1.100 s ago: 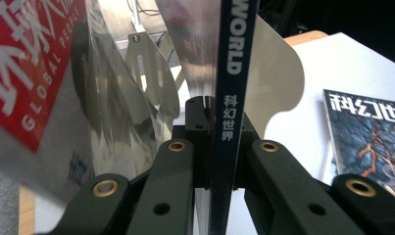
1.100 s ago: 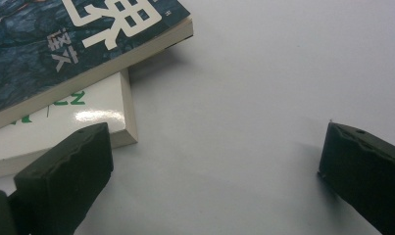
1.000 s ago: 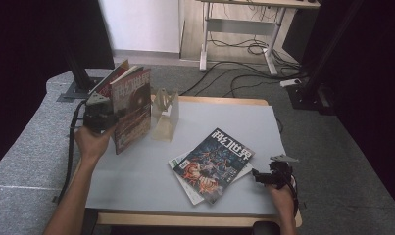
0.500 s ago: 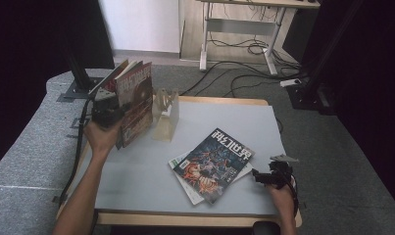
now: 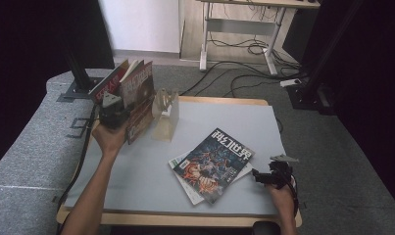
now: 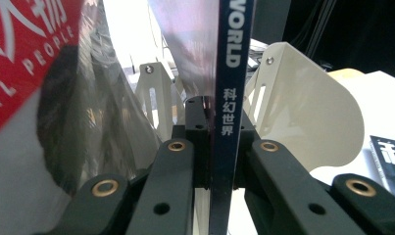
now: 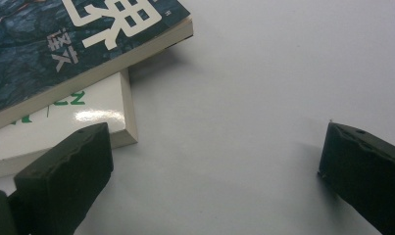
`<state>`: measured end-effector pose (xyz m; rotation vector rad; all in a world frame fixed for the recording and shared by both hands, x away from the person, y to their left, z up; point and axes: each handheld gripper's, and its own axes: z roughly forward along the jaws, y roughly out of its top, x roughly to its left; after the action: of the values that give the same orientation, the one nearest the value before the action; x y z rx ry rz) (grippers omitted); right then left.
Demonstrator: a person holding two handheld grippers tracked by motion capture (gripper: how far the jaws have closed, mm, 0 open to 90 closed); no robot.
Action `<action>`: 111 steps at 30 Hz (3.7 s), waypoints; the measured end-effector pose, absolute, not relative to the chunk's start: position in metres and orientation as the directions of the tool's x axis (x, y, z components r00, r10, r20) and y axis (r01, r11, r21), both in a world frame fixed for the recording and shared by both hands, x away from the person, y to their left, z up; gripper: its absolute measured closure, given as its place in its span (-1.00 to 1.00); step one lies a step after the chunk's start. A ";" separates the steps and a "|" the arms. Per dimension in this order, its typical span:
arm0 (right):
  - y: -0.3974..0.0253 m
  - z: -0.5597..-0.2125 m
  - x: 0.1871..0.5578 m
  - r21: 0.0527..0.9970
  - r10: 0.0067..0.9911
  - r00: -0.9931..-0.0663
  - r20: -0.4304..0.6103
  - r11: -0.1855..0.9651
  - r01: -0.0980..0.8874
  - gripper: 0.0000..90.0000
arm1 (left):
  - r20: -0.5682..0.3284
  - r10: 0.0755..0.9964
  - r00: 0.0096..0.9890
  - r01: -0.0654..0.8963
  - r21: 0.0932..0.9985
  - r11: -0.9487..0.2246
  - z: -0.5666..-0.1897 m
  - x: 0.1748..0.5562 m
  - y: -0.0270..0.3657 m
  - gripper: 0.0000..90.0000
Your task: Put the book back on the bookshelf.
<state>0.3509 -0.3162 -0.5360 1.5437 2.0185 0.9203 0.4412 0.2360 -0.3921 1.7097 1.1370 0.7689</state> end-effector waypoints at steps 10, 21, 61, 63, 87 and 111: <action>-0.316 -0.536 0.351 0.728 0.958 -0.284 0.052 0.158 0.668 -1.00 | 0.051 0.928 0.370 0.318 0.931 -0.178 -0.404 0.439 0.236 0.86; -0.316 -0.536 0.351 0.728 0.958 -0.284 0.053 0.158 0.668 -1.00 | -0.011 0.923 0.385 0.399 0.904 -0.155 -0.394 0.440 0.245 0.75; -0.316 -0.536 0.351 0.727 0.957 -0.285 0.052 0.159 0.668 -1.00 | -0.070 0.954 0.292 0.406 0.912 -0.057 -0.382 0.451 0.246 0.87; -0.316 -0.536 0.351 0.727 0.957 -0.284 0.052 0.159 0.668 -1.00 | -0.070 0.954 0.290 0.392 0.919 -0.051 -0.382 0.452 0.245 0.87; -0.316 -0.536 0.351 0.727 0.957 -0.284 0.052 0.158 0.668 -1.00 | -0.148 0.937 0.317 0.493 0.869 -0.030 -0.381 0.454 0.252 0.87; -0.316 -0.536 0.351 0.727 0.957 -0.284 0.052 0.159 0.668 -1.00 | -0.099 0.945 0.311 0.420 0.906 -0.044 -0.391 0.458 0.245 0.81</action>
<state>0.3509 -0.3163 -0.5361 1.5423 2.0192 0.9200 0.4577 0.2445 -0.3905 1.6333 1.2633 0.6971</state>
